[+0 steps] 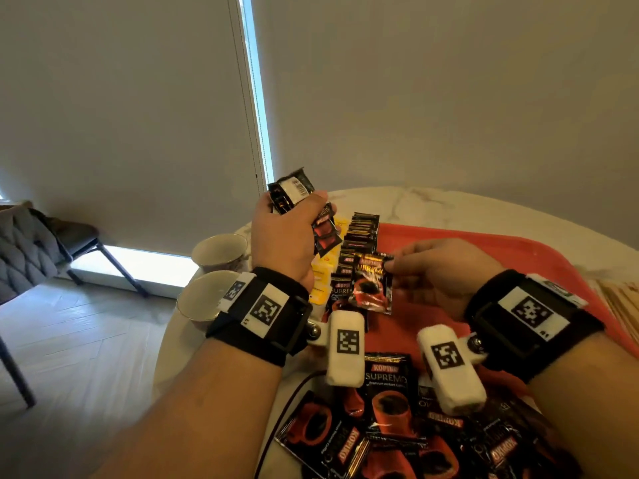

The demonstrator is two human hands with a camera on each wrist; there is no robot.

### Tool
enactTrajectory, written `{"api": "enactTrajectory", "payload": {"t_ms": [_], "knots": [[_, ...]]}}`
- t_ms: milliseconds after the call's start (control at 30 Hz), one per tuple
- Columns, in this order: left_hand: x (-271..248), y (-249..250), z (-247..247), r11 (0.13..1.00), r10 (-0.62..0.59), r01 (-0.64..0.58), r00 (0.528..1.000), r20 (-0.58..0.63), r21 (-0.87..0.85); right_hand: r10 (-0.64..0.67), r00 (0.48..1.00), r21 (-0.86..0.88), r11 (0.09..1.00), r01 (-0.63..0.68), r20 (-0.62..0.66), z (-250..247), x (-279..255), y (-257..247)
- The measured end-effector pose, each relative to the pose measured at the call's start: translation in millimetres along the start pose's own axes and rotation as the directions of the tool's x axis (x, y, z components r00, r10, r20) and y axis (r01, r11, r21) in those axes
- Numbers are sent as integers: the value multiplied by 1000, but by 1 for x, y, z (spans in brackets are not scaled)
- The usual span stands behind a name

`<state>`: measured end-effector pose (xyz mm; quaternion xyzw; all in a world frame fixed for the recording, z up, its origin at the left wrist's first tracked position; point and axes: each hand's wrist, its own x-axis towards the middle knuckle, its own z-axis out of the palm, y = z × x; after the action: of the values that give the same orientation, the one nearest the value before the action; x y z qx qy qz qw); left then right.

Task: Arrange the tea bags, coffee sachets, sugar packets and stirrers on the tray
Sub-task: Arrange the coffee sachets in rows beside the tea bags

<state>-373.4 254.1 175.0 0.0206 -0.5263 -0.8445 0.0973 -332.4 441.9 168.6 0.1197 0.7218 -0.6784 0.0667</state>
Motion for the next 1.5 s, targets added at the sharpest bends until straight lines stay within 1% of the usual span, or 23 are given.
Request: {"api": "enactTrajectory", "payload": {"t_ms": [100, 300, 467, 600, 700, 900, 1000, 1067, 1200, 1267, 1400, 1500], "knots": [[1, 2, 0, 1000, 15, -15, 1000, -21, -18, 63, 998, -53, 997, -61, 23, 4, -4, 5], [3, -1, -1, 1000, 16, -17, 999, -37, -9, 108, 993, -103, 989, -104, 36, 18, -9, 8], [6, -4, -3, 1000, 20, -21, 999, -38, -17, 106, 994, -98, 990, -103, 25, 21, -14, 12], [6, -4, -2, 1000, 15, -15, 999, -34, -3, 126, 992, -42, 991, -127, -29, 19, -20, 14], [6, -5, -3, 1000, 16, -16, 999, -37, 5, 169, 986, -80, 982, -170, -11, 20, -26, 17], [5, -7, -2, 1000, 0, 1, 1000, -30, 15, 181, 983, -84, 980, -178, 31, 29, -34, 19], [5, -9, -2, 1000, 4, -3, 999, -36, 31, 201, 979, -105, 975, -198, 28, 25, -31, 19], [6, -10, -1, 999, 1, 0, 999, -34, 36, 186, 983, -75, 980, -186, -9, 21, -24, 17], [5, -12, 0, 999, -4, 5, 1000, -13, 45, 114, 989, 37, 993, -111, -98, 19, -5, 10], [6, -15, 1, 998, 3, -2, 1000, -10, 64, 97, 991, 58, 994, -92, -96, 21, 4, 8], [7, -19, 2, 996, 10, -10, 1000, -9, 84, 97, 992, 31, 995, -95, -75, 23, 14, 8], [7, -20, 3, 996, 11, -9, 1000, -17, 84, 94, 991, 48, 995, -89, -97, 18, 23, 3]]}}
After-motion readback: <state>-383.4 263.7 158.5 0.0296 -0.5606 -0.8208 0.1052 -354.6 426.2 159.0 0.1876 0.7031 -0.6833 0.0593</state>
